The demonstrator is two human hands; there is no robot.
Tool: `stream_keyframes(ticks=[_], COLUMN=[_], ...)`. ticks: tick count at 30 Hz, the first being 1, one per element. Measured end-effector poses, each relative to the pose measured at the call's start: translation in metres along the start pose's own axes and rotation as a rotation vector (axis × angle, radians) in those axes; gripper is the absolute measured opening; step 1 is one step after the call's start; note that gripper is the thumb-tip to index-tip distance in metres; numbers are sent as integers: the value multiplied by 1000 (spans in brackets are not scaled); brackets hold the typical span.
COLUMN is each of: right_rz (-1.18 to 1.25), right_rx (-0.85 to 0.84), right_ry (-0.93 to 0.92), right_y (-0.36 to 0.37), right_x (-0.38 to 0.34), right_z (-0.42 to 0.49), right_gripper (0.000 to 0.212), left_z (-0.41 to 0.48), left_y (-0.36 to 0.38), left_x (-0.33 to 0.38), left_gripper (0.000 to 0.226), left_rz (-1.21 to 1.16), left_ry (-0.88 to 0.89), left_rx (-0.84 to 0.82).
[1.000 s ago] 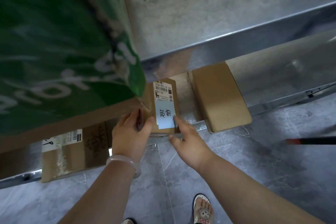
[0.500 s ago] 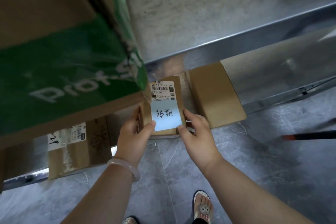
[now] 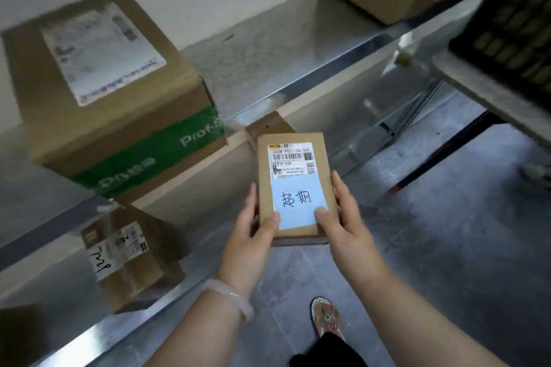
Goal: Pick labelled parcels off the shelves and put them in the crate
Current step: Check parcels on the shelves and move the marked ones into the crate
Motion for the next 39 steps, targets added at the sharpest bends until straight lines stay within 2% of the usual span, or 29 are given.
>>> stream_keyframes(ticks=[4, 8, 12, 18, 24, 30, 35, 39], right_rz=[-70, -95, -50, -3, -53, -37, -16, -29], right_rx=[203, 405, 631, 1002, 1297, 1608, 1903, 2087], right_ry=[-78, -130, -153, -203, -242, -162, -59, 45], right_y=[-25, -54, -95, -174, -215, -192, -131, -80], right_x=[-34, -72, -106, -141, -145, -130, -109, -95], right_z=[-86, -176, -258, -376, -504, -619, -704, -766], right_gripper=[58, 56, 55, 56, 61, 62, 59, 59], left_z=[-57, -123, -188, -301, -421, -525, -609, -669], left_y=[2, 14, 46, 121, 177, 181, 158, 120], left_x=[30, 77, 123, 183, 183, 156, 118, 83], left_gripper=[70, 55, 55, 61, 77, 74, 76, 79], left_rz=[96, 291, 415, 386, 326, 282, 269, 269], left_ry=[166, 379, 562, 730, 879, 912, 947, 946], left_rx=[-240, -447, -642, -1011, -1260, -1590, -1913, -2088])
Point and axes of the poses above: each hand's wrist, its own z-axis towards the middle knuckle, its own y-axis out of the palm, x = y × z, the point moved 1 cm from there along z, towards the middle knuckle, and after that the axes turned 3 degrees about x, right-handed, at the moved point
